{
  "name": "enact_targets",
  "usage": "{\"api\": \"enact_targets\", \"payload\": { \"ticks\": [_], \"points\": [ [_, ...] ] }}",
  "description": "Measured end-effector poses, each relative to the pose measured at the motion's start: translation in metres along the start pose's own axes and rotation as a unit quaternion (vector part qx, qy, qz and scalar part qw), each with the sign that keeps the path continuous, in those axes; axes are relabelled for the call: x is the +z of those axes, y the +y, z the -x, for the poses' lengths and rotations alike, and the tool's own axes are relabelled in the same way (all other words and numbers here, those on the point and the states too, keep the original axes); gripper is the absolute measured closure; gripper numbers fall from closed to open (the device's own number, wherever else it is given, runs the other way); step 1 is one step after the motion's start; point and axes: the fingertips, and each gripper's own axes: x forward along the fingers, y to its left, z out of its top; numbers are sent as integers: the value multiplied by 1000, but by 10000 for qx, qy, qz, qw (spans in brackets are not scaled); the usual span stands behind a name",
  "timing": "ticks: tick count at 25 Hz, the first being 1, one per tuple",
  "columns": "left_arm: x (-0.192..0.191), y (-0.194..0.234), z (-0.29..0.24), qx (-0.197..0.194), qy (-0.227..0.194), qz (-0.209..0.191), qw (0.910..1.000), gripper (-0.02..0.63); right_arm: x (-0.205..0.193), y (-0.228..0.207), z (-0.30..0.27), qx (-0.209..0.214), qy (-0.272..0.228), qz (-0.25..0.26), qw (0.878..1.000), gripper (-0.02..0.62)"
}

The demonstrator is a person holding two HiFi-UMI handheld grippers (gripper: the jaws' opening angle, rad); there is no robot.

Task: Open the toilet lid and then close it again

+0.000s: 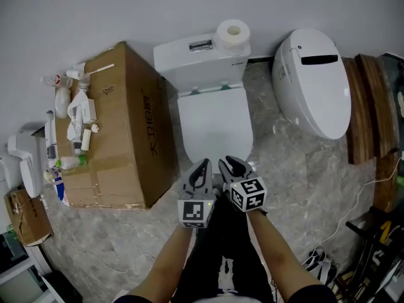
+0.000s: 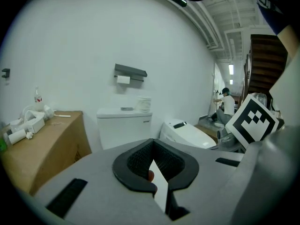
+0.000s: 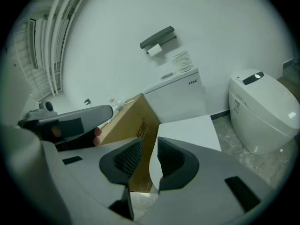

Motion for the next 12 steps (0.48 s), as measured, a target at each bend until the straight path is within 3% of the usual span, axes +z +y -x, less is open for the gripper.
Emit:
{"api": "enact_targets", "payload": {
  "ticks": [12],
  "points": [
    [-29,-8,-14,-95,259,-169,9995,604,-47,-35,-24,-21,303,-395,9988,523]
  ]
}}
